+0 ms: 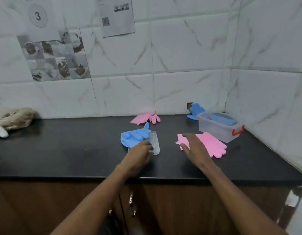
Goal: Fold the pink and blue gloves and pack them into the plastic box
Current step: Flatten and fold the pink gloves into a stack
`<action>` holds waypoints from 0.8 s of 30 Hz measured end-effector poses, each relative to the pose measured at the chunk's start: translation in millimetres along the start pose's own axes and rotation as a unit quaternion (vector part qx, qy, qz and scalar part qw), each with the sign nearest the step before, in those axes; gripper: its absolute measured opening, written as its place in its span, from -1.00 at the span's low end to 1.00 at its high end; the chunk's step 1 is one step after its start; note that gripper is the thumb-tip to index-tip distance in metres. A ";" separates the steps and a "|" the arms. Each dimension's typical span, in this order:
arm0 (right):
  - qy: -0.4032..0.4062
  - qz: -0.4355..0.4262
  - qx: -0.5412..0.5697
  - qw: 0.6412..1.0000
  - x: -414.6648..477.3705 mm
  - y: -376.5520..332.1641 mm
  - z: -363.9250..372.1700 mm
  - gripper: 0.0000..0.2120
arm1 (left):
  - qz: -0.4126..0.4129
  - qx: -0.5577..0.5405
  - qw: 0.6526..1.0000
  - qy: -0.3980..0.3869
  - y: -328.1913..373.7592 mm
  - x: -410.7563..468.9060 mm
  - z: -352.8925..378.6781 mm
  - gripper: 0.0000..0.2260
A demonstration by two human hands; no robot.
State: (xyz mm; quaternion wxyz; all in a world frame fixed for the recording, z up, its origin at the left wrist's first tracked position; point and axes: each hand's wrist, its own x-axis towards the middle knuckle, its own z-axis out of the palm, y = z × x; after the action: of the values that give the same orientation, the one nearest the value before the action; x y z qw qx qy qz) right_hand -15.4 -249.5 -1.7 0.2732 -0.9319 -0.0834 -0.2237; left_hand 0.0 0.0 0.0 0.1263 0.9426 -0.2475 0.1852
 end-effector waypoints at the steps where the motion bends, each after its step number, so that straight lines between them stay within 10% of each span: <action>1: -0.016 0.001 -0.001 1.000 -1.7 1.3 5.8 -0.61 | 0.013 0.020 0.999 -0.035 4.3 -1.7 7.1 -0.76; 7: -0.060 0.000 -0.054 0.997 2.4 7.4 21.6 -0.57 | -0.056 -0.054 0.997 0.017 3.8 1.2 27.3 -0.89; 12: -0.060 0.019 -0.104 0.993 6.5 13.0 29.2 -0.56 | -0.077 -0.078 0.992 0.061 -11.0 4.5 43.6 -0.63; 24: -0.044 0.020 -0.124 0.991 8.5 20.1 36.6 -0.59 | -0.152 -0.112 0.982 -0.015 -100.5 47.9 30.6 -0.63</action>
State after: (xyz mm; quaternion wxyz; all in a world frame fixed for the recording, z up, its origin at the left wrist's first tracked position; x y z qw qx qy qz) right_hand 11.4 -246.0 -34.7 0.1559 -0.9689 -0.0479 -0.1860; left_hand 99.1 54.8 -22.6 0.2545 0.9517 -0.1219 0.1209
